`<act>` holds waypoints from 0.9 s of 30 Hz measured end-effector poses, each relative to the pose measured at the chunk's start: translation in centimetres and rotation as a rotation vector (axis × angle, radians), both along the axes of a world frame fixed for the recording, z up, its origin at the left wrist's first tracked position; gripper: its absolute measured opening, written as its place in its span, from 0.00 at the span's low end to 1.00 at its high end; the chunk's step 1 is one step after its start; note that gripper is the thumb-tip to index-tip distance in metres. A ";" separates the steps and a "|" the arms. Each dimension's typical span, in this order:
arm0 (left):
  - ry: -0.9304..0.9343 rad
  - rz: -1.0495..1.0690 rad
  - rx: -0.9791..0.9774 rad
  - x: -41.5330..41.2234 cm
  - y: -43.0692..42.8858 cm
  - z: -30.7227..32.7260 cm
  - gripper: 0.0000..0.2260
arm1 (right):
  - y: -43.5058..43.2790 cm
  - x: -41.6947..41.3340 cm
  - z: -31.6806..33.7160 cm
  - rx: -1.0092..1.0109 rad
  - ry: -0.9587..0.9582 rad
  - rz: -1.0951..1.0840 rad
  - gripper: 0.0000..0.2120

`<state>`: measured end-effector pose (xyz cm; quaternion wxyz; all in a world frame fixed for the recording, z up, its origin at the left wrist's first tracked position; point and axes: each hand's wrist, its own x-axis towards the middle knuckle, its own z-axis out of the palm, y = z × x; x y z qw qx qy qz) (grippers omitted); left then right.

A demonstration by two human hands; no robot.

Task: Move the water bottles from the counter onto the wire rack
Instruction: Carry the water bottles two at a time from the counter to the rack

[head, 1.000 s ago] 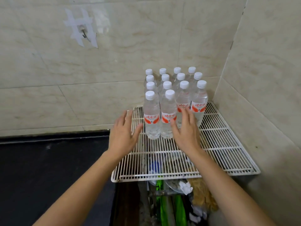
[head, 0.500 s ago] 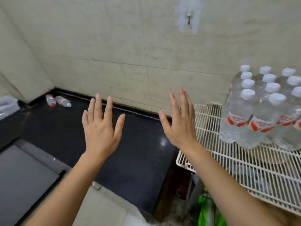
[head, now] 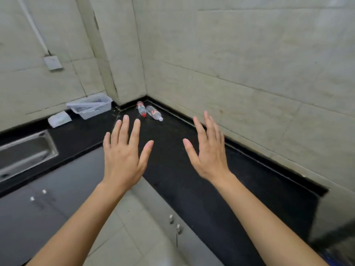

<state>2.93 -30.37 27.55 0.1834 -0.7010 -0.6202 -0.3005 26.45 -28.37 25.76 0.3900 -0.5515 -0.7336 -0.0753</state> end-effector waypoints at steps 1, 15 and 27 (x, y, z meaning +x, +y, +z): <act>0.007 0.008 -0.005 -1.2 0.9 -0.1 0.30 | 1.2 -1.2 -0.2 -0.002 -0.010 0.014 0.31; 0.223 0.070 -0.153 -12.3 23.5 -4.7 0.30 | 25.5 -10.3 -6.1 -0.114 0.019 -0.020 0.30; 0.299 -0.083 -0.340 -15.9 46.3 -6.6 0.30 | 44.2 -12.6 -9.1 -0.318 -0.005 -0.123 0.27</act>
